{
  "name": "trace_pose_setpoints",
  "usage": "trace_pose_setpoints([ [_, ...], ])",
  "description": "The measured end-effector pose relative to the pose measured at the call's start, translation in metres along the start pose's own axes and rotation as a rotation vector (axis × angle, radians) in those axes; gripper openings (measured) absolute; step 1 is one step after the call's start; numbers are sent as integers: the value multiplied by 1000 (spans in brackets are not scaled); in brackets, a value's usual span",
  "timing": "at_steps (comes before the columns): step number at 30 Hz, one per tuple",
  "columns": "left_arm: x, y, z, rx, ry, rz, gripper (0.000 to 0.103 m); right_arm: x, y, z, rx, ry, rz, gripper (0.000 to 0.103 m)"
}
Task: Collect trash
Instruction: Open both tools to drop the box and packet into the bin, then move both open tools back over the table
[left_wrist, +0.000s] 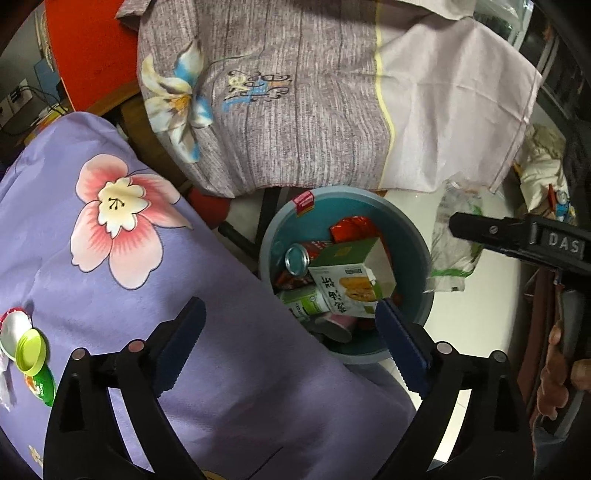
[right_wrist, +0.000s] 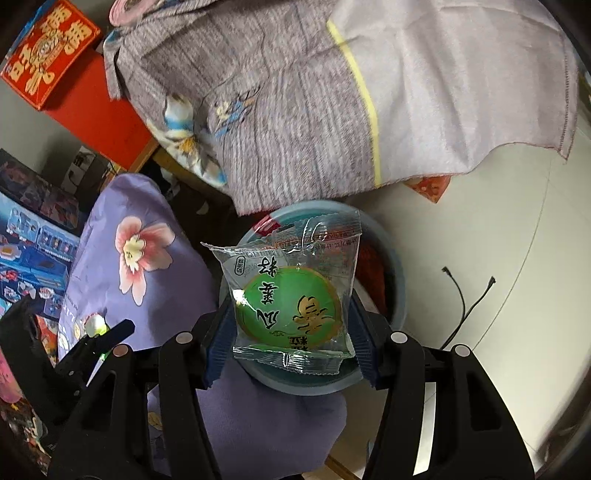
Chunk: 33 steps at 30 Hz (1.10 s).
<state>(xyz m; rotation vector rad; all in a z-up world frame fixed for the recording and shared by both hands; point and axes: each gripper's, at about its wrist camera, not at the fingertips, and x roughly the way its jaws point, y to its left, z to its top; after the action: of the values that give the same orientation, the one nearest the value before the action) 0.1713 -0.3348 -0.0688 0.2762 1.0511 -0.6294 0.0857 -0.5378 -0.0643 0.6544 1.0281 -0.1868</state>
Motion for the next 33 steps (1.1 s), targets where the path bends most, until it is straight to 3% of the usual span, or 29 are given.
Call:
trace_pose_setpoints([
  [10,-5,13,-7,-17,-3,-12,95,10,14,-4,13,37,-2,78],
  [22,-30,31,-17,-51,-44,-28,96,-6,44,-15,-41,12,-44,83],
  [33,-68,69,-41,-118,-100,-14,99,-11,101,-33,-122,12,-40,87],
])
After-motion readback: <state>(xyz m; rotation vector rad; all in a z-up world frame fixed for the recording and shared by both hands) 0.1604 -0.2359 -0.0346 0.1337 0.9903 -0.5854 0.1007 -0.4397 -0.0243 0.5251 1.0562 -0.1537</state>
